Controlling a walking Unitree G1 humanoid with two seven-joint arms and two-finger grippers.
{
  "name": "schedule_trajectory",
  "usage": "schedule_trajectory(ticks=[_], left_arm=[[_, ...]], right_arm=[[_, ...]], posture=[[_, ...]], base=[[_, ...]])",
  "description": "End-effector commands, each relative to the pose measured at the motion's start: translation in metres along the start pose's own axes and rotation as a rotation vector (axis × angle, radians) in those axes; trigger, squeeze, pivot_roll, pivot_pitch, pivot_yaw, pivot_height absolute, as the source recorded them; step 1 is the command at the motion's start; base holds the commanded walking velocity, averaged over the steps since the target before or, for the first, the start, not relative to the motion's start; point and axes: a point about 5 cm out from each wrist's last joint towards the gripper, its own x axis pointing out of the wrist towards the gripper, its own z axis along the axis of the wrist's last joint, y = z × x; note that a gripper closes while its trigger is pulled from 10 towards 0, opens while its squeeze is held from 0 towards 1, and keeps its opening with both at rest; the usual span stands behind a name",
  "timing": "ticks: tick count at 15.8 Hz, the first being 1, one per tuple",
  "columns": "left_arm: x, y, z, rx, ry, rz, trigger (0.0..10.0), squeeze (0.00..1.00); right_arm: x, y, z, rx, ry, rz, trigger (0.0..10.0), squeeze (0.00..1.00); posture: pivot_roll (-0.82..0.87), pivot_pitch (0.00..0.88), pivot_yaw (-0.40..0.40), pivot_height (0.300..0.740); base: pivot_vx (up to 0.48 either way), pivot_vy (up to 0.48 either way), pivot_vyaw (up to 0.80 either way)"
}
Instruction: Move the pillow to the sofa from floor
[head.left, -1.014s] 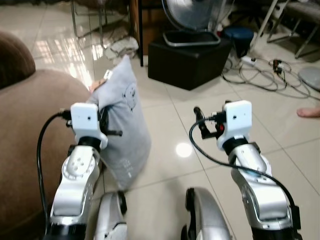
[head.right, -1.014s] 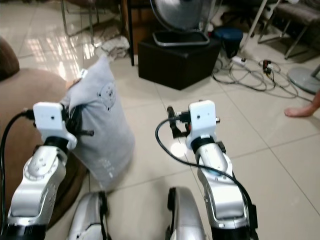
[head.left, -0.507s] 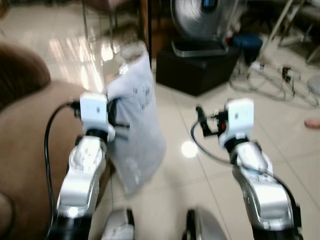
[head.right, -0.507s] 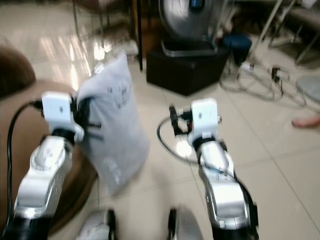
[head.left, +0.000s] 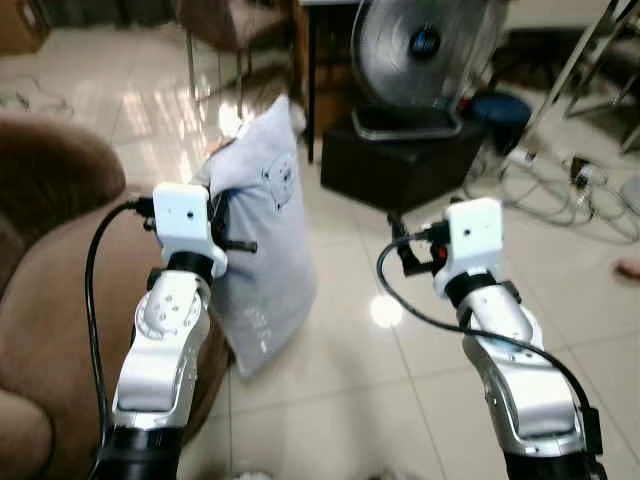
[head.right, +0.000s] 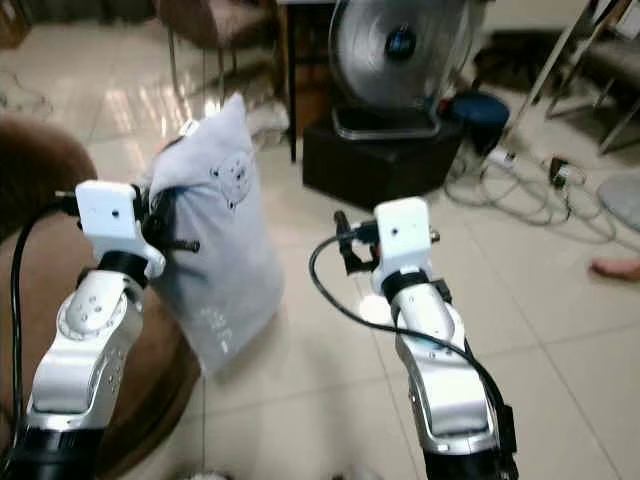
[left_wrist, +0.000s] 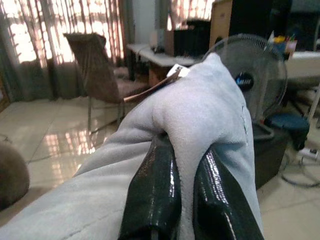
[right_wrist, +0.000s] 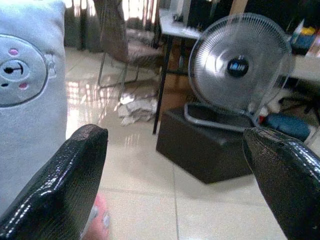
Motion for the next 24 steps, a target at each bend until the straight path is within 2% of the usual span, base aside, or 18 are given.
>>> schedule_trajectory(ticks=[1, 10, 15, 19, 20, 21, 22, 23, 24], left_arm=[[0.003, 0.004, 0.011, 0.012, -0.048, 0.008, 10.0, 0.00], [0.003, 0.003, 0.010, 0.042, -0.046, -0.019, 10.0, 0.00], [-0.003, 0.004, 0.007, 0.068, -0.035, -0.031, 10.0, 0.00], [-0.005, -0.001, 0.004, 0.054, -0.009, -0.055, 10.0, 0.00], [-0.002, -0.010, -0.006, 0.066, 0.059, -0.116, 10.0, 0.00], [0.003, -0.019, -0.016, 0.092, 0.084, -0.187, 10.0, 0.00], [0.012, -0.022, -0.028, 0.113, 0.108, -0.207, 10.0, 0.00], [0.018, -0.023, -0.033, 0.093, 0.123, -0.222, 10.0, 0.00], [0.032, -0.026, -0.043, 0.060, 0.144, -0.248, 10.0, 0.00]], right_arm=[[0.000, 0.002, -0.001, -0.006, 0.003, 0.007, 10.0, 0.00], [0.000, 0.010, -0.004, -0.007, 0.008, 0.072, 10.0, 0.00], [-0.003, 0.017, -0.009, -0.015, 0.020, 0.129, 10.0, 0.00], [-0.004, 0.017, -0.013, -0.001, 0.032, 0.133, 10.0, 0.00], [-0.005, 0.014, -0.015, 0.017, 0.044, 0.111, 10.0, 0.00], [-0.005, 0.012, -0.018, 0.012, 0.056, 0.105, 10.0, 0.00], [-0.004, 0.010, -0.021, -0.016, 0.070, 0.093, 10.0, 0.00], [-0.005, 0.010, -0.023, -0.027, 0.076, 0.091, 10.0, 0.00], [-0.006, 0.010, -0.025, -0.033, 0.080, 0.091, 10.0, 0.00]], posture=[[-0.04, 0.042, -0.013, 0.740], [-0.03, 0.041, -0.012, 0.740], [-0.03, 0.031, -0.012, 0.740], [-0.02, 0.024, -0.012, 0.740], [-0.02, 0.023, -0.012, 0.740], [-0.03, 0.024, -0.014, 0.740], [-0.03, 0.028, -0.015, 0.740], [-0.03, 0.032, -0.012, 0.740], [-0.04, 0.042, -0.003, 0.740]], base=[[0.420, 0.000, 0.80], [0.416, 0.000, 0.80], [0.378, 0.000, 0.80], [0.265, 0.000, 0.79], [0.000, 0.000, 0.00], [0.000, 0.000, 0.00], [0.000, 0.000, 0.00], [0.000, 0.000, 0.00], [0.000, 0.000, 0.00]])
